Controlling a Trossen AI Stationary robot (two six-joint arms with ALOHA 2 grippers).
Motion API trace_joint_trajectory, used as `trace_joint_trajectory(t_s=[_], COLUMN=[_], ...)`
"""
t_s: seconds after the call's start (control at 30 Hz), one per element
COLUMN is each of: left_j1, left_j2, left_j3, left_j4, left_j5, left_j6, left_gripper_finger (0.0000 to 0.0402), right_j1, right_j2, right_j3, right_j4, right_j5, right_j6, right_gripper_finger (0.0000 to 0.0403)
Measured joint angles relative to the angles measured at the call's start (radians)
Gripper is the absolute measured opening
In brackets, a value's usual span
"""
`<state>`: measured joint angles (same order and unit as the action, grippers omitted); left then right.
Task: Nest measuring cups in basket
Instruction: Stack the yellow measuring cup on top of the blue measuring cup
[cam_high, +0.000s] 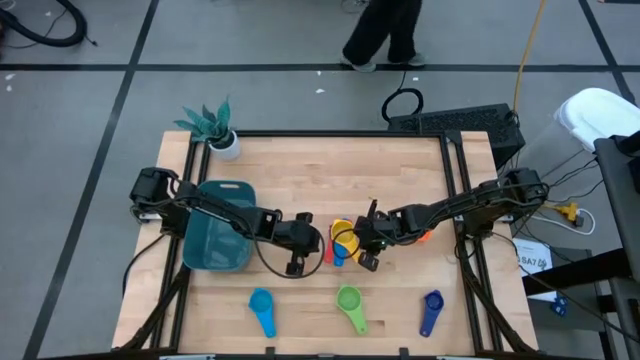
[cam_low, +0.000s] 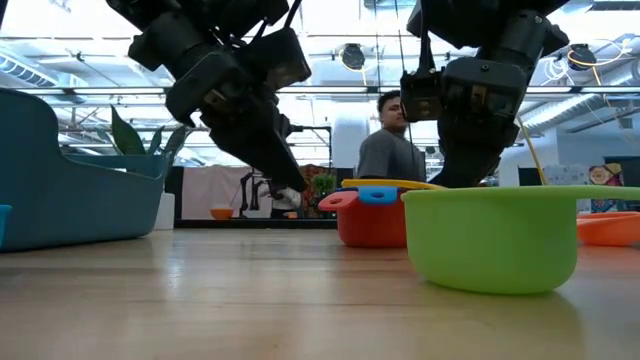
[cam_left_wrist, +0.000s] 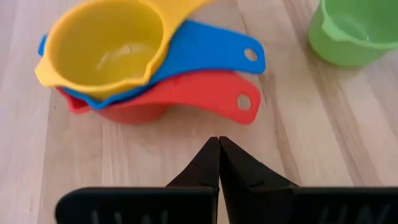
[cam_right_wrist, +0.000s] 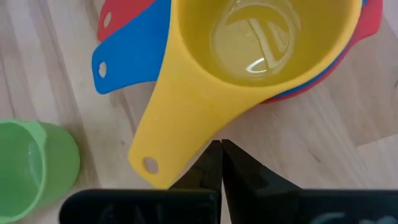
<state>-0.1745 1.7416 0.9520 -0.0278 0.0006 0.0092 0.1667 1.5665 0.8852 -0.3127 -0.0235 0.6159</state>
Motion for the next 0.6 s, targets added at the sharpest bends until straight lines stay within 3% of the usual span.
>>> trace_joint_trajectory(t_s=[0.6], left_j1=[0.009], left_j2=[0.068], left_j3=[0.001], left_j4=[0.046], left_j5=[-0.019], left_j6=[0.004], left_gripper_finger=[0.0005], right_j1=[0.006], right_j2=[0.035], right_j3=[0.000], right_j4=[0.052], right_j5=[-0.008], right_j6=[0.000], right_gripper_finger=[0.0000])
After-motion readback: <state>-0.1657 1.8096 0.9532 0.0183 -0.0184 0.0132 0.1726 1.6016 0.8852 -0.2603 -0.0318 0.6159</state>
